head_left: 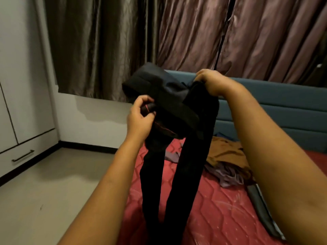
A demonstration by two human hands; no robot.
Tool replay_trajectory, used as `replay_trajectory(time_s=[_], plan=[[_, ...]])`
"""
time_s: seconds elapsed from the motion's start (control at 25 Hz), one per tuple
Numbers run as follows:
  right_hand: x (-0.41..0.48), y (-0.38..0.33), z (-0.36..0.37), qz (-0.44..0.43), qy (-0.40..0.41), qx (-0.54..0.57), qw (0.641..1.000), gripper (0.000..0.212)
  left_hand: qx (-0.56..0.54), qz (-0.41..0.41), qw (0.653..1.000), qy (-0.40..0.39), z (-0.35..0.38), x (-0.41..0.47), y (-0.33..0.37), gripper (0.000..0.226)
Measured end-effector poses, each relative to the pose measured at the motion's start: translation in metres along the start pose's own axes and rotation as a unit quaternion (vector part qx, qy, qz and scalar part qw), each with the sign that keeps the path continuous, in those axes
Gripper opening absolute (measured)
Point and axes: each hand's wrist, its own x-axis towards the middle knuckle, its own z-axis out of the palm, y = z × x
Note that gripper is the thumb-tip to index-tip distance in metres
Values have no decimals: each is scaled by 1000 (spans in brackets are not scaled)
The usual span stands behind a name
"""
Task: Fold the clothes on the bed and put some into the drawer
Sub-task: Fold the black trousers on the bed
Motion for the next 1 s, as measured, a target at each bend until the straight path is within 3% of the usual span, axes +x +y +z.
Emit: replay_trajectory(time_s=[0.08,0.16,0.2,0.28,0.36,0.4,0.44,0.64,0.76,0.88,1.0], plan=[[-9,-4,34,50,-29,-53,997,26,190,16,981,34,-10,-30,-25,31],[-40,-15,99,89,-100,-135,982,39,299,-116,947,0,-21,-90,-62,38],[-65,-24,142,94,-170,-151,969,46,359,-221,905,-61,-28,-129,-80,45],[-124,-45,237,89,-335,-109,932,56,428,-398,779,-228,-45,-203,-114,60],[-186,-70,318,84,-465,-31,881,67,426,-502,676,-332,-66,-261,-138,76],[-210,-81,346,93,-502,0,860,69,429,-523,651,-344,-75,-278,-147,79],[-231,-92,365,111,-510,29,852,68,434,-524,644,-349,-84,-287,-154,77],[-246,-94,385,213,-397,88,889,61,503,-393,732,-238,-83,-271,-165,38],[-228,-89,392,262,-330,69,904,59,523,-339,721,-302,-65,-258,-178,35],[-220,-78,403,329,-152,48,931,57,519,-344,707,-337,-57,-249,-202,46],[-209,-51,406,454,-99,158,871,65,483,-339,772,-236,-65,-230,-213,58]])
